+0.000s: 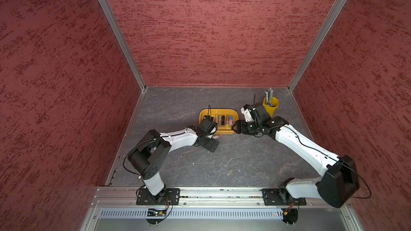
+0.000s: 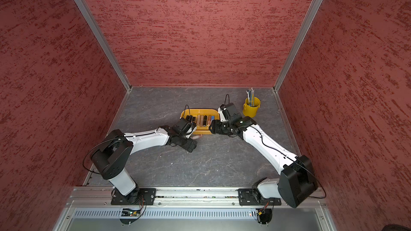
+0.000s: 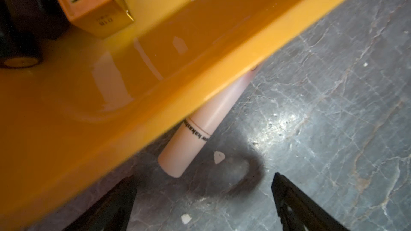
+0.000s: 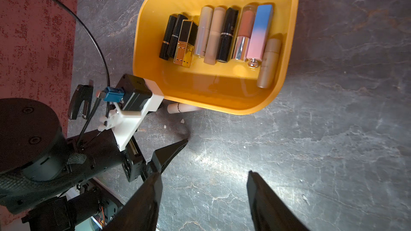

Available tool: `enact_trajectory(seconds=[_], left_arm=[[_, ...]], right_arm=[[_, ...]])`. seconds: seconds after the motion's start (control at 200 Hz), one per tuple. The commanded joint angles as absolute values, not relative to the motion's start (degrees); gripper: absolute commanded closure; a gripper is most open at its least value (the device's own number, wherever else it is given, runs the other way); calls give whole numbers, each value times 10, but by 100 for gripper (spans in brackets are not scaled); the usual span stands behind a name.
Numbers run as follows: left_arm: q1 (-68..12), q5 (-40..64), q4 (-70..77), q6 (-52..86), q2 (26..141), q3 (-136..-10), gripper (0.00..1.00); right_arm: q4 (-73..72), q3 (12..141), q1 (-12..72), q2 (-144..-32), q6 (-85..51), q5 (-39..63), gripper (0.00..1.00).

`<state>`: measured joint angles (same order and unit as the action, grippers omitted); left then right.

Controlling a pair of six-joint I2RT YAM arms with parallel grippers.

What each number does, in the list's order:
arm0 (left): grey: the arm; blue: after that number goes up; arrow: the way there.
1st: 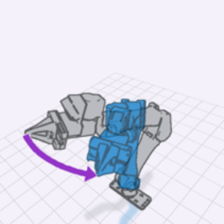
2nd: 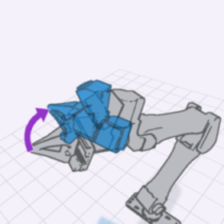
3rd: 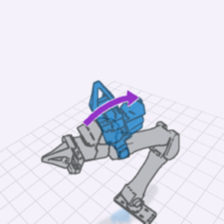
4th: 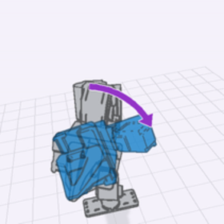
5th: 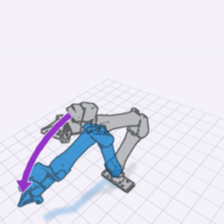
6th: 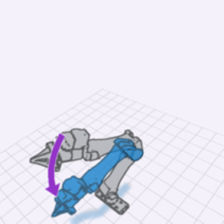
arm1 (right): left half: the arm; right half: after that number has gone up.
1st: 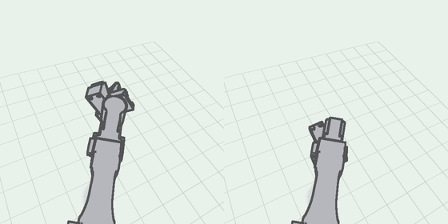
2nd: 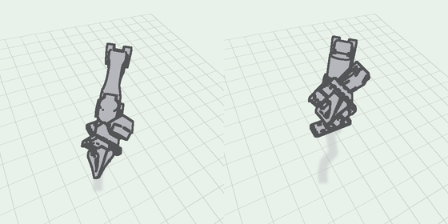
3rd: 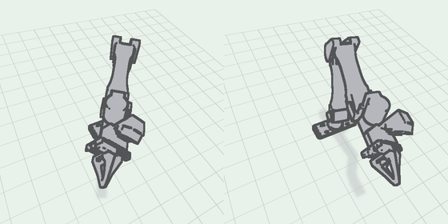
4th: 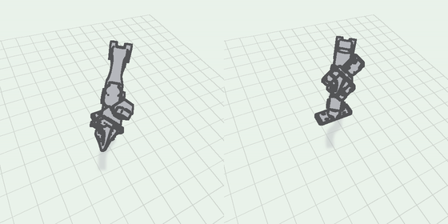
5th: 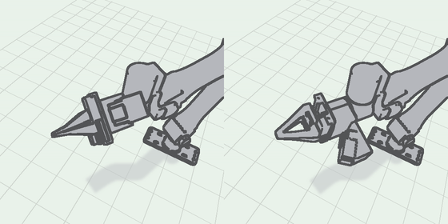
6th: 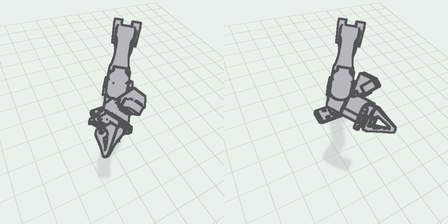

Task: Put the lipstick into the storage box
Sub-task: Adjust the storage box at the center of the board.

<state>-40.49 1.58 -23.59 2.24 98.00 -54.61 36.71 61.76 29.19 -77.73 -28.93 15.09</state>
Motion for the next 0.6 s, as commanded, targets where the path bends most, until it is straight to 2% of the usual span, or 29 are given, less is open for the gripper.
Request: enact_trajectory(seconds=[0.0,0.596], left_arm=[[-402,26,-225,1,1000,-563,0],[-407,14,-228,-39,1055,-619,0]], right_arm=[[356,616,287,-775,-290,150,35],[357,614,284,-771,-292,148,35]])
